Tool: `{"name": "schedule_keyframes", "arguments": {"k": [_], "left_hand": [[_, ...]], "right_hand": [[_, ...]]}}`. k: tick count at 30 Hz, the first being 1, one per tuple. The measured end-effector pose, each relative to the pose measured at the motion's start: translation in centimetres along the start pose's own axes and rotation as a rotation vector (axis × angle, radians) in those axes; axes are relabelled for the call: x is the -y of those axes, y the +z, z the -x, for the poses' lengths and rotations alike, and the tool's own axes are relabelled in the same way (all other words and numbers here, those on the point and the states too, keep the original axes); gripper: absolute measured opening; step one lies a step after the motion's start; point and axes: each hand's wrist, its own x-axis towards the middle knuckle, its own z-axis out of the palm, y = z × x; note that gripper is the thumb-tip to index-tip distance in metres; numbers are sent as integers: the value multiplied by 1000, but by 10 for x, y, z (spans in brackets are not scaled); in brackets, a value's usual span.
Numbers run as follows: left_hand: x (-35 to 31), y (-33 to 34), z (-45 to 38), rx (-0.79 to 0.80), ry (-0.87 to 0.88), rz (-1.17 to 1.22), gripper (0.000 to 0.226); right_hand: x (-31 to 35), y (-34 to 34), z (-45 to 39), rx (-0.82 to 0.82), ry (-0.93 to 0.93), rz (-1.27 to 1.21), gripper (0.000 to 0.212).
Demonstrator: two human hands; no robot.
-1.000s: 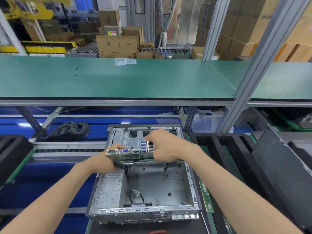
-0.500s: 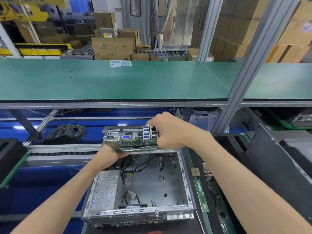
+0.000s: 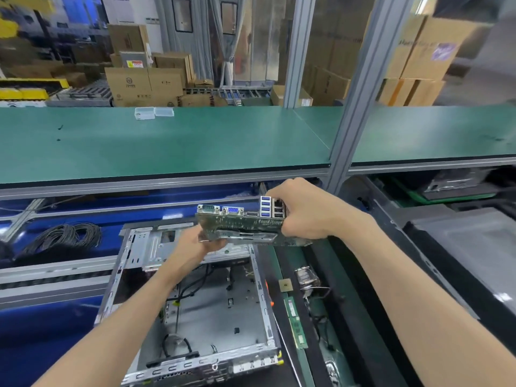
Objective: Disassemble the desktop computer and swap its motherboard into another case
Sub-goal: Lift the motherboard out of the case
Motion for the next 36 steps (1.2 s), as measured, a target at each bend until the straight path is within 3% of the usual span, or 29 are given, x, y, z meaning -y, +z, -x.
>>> {"name": "schedule_keyframes", "arguments": {"k": [3,5,7,9,16,20,29,36], "left_hand": [[-9,29,-12,30,-3,-96,15],[-15,47,-19,47,-8,-166,15],[-21,65,-24,93,12,-217,20],[-23,82,-27,160,51,-249,23],[-38,143,-30,343,133,-553,67],[-36,178,-25,466,136,-613,76],[-35,280,11,488,79,-700,39],[-34,343,40,428,-96,-483,27]], "right_hand": [[-22,-9,17,-5,23,-3,17],[-37,-17,28,-10,-4,26,27],[-53,-28,39,-29,-9,111,34],[-72,-36,47,-51,4,242,25],[-134,-46,52,15,1,457,35],[-154,-42,50,53,-99,581,37],[-187,-12,44,27,-306,868,38],[-215,6,52,43,-288,945,47]]}}
